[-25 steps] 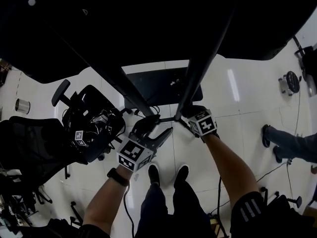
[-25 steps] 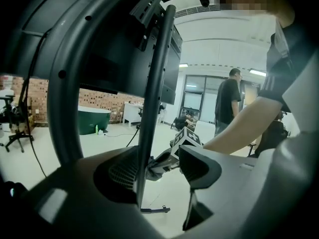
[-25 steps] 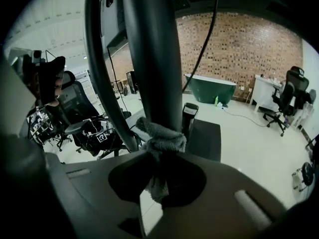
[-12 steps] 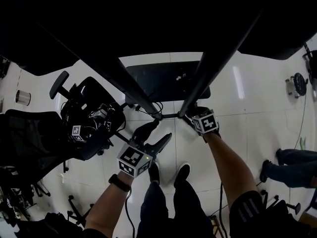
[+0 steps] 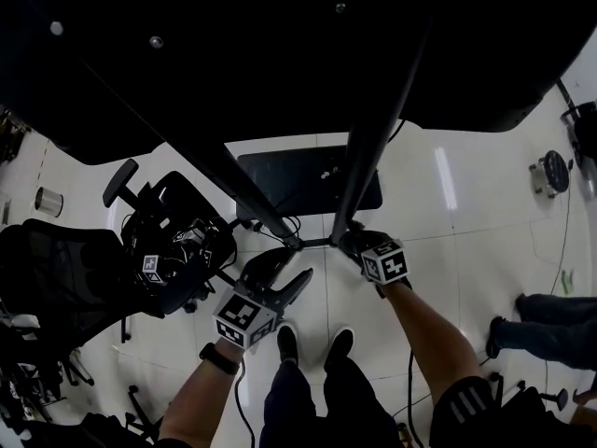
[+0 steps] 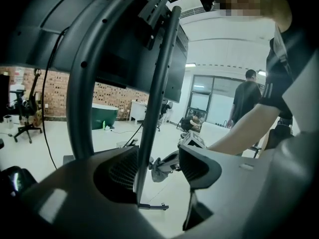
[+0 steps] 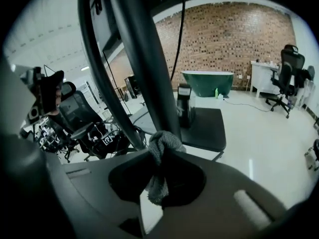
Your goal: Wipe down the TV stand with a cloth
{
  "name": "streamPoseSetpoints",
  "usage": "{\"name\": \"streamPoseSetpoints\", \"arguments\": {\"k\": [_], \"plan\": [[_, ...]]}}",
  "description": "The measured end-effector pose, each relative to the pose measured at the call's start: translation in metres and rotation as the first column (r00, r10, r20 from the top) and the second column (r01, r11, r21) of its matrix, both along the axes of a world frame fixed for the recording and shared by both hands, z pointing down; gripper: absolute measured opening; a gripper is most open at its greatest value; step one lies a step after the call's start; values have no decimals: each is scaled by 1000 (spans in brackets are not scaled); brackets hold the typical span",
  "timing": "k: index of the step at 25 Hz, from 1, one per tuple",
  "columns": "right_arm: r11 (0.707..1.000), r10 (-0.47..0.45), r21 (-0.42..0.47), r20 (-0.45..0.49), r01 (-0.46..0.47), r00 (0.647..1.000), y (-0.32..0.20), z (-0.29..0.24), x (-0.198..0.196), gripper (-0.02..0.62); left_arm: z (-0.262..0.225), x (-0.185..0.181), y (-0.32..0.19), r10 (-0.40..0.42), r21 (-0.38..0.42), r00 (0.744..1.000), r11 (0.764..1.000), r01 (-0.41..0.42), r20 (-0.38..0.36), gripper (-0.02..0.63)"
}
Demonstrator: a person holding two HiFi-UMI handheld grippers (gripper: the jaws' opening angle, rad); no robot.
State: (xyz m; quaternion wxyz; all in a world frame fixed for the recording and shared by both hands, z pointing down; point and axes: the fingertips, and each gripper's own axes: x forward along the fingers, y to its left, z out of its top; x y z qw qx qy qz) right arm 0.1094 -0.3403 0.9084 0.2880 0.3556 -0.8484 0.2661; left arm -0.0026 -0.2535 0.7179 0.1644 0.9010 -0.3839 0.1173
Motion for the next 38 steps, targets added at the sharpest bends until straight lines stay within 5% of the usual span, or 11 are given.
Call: {"name": "streamPoseSetpoints", "arguments": {"k": [5,13,19,35,38], "plan": [[990,-41,137,144,21,989,48,-113,7,42,-58,-7,31,-54,77,998,996,52,17,274],[916,-195,397,300,64,934,145,-302,-11,43,-146,-7,107,-40,169,999,985,38,10,274],[847,-208,529,266,38,941,227,-380,-10,43,-200,-20,178,-32,263,999,964,30,3,274],[852,-129,501,487,-155,864,488,-466,-42,41,-261,-71,426,61,356,996,934,-33,-69,273],[852,-108,497,474,-164,874,517,-468,-36,41,-269,-68,451,80,348,993,936,-45,-86,273]]}}
